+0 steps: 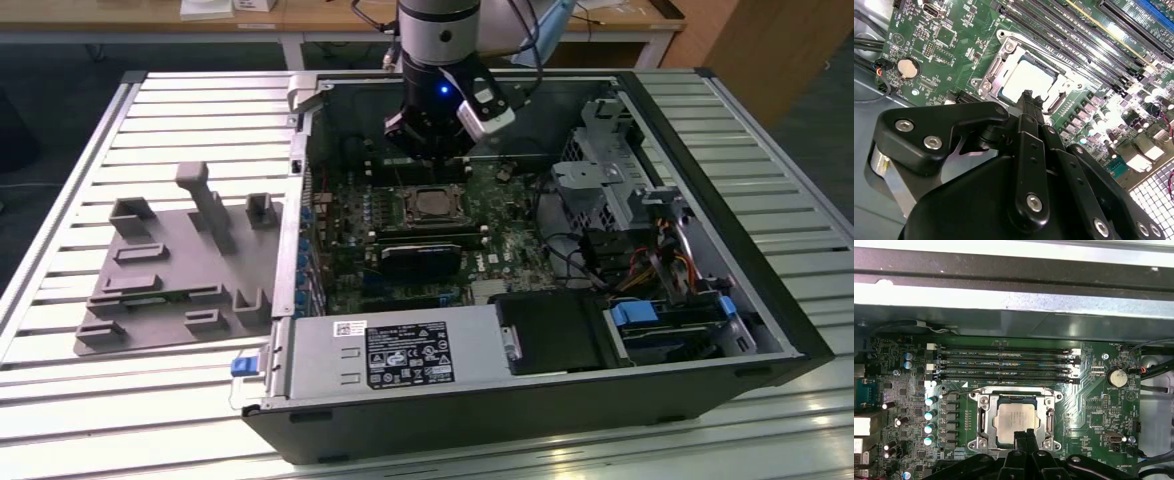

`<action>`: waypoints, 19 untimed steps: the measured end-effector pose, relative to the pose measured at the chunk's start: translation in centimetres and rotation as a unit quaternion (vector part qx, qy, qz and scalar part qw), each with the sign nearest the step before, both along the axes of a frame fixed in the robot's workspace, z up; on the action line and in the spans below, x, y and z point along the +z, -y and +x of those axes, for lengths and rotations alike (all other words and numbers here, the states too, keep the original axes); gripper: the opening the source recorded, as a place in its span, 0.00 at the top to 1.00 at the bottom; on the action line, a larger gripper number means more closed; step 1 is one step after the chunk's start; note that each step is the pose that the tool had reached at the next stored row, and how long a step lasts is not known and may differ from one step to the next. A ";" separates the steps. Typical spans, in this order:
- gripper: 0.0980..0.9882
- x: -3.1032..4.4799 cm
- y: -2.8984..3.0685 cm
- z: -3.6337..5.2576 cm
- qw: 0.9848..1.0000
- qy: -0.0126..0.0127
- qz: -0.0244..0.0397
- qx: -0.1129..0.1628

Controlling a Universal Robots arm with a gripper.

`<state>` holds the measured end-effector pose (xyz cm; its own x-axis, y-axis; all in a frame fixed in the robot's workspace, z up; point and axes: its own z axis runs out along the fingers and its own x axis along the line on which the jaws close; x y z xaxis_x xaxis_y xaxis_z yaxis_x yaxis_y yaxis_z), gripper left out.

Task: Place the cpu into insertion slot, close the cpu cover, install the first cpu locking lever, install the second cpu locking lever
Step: 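Install the first cpu locking lever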

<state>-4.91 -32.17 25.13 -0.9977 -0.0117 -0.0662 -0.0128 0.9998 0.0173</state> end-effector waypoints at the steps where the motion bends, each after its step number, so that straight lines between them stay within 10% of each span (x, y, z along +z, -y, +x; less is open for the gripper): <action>1: 1.00 0.00 0.00 0.00 1.000 0.000 0.000 0.000; 10: 1.00 0.02 0.00 -0.44 1.000 0.000 0.000 0.000; 19: 1.00 0.00 0.00 -3.08 1.000 0.004 0.000 -0.001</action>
